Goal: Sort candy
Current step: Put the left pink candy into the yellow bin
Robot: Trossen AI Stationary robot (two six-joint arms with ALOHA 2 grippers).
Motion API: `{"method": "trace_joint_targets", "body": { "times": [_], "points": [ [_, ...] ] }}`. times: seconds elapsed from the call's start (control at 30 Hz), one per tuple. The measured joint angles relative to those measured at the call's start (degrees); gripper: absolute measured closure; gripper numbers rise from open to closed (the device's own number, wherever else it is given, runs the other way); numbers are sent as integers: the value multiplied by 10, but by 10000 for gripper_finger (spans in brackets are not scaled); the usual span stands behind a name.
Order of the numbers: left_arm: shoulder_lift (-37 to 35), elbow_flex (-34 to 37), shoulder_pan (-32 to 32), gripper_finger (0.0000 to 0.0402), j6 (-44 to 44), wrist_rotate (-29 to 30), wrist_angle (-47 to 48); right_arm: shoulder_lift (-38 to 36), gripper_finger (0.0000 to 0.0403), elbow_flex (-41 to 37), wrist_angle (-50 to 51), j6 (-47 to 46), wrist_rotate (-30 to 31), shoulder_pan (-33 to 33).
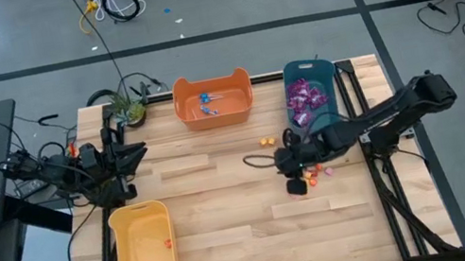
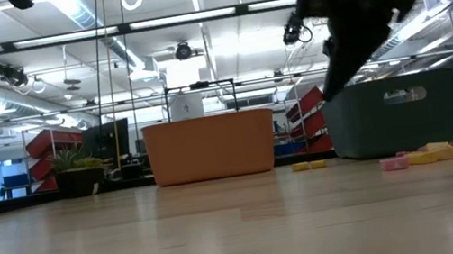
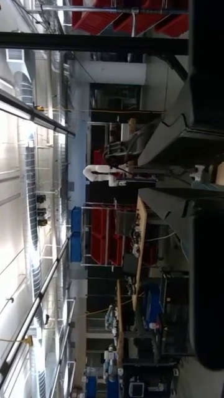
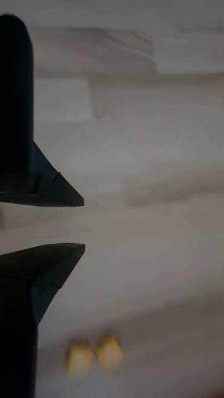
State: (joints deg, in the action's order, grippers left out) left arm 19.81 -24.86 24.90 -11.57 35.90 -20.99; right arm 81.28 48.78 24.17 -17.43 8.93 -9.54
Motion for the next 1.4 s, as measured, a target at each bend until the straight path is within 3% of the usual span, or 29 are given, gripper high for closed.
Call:
{"method": "trace_joint_targets", "body": {
  "times": [0.33,0.7,0.9,1.4],
  "points": [
    [0,0,0,335,1,0,0,2,309,-69,-74,-50,-27,-73],
    [0,0,0,335,2,0,27,2,273,-70,-76,-66,80,-134],
    [0,0,0,335,14,0,27,5,242,-70,-74,-77,92,-137],
    [0,0,0,335,14,0,27,123,205,-71,-102,-119,76,-147]
  ]
}}
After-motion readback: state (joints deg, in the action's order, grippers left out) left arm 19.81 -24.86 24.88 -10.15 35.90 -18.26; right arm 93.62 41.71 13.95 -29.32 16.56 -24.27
